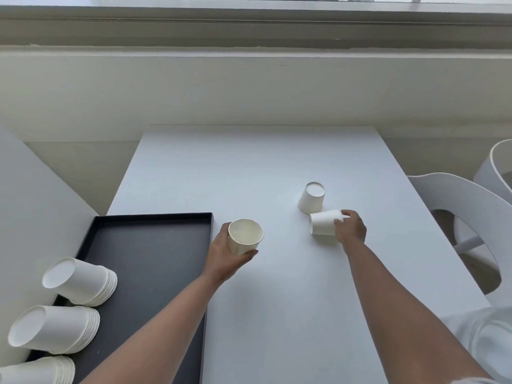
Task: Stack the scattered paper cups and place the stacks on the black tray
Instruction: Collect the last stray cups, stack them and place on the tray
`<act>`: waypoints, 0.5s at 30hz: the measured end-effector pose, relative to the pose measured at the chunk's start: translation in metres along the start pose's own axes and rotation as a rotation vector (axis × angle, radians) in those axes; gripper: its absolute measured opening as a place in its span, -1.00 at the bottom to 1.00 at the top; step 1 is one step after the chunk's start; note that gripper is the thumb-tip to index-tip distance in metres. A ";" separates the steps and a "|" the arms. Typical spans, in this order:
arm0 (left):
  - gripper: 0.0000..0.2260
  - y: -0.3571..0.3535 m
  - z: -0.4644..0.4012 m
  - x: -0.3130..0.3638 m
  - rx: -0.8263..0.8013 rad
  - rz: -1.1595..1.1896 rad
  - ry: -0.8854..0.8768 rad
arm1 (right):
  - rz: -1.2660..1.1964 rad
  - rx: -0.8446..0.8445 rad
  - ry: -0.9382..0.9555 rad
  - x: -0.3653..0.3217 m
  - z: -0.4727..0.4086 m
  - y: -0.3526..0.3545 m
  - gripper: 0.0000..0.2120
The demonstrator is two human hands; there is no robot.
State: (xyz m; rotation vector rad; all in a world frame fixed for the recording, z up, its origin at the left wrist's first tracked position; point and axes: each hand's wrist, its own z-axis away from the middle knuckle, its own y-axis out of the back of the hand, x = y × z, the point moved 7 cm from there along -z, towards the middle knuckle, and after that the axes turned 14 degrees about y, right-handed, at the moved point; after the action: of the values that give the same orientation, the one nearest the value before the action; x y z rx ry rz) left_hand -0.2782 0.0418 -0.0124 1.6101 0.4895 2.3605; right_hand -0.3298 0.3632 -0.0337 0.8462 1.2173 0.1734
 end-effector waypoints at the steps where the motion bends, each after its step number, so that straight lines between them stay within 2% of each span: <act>1: -0.49 0.000 -0.001 -0.001 0.001 -0.004 0.003 | -0.035 0.033 0.002 -0.001 0.004 -0.001 -0.71; 5: -0.48 -0.002 -0.003 -0.005 0.004 -0.011 0.023 | -0.156 0.200 0.012 -0.014 0.033 -0.004 -0.76; 9: -0.48 -0.002 -0.003 -0.005 0.027 -0.015 0.032 | -0.353 0.373 0.259 -0.060 0.069 -0.001 -0.78; 13: -0.49 -0.002 -0.002 -0.004 0.021 -0.024 0.033 | -0.494 0.204 0.656 -0.121 0.098 -0.012 -0.79; 15: -0.48 -0.001 -0.002 -0.004 0.022 -0.022 0.038 | -0.469 0.146 0.843 -0.143 0.112 -0.017 -0.78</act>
State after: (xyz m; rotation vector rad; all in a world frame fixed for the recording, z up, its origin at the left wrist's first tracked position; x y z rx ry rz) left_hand -0.2785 0.0412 -0.0165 1.5642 0.5402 2.3818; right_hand -0.2905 0.2205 0.0728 0.5901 2.2072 0.0535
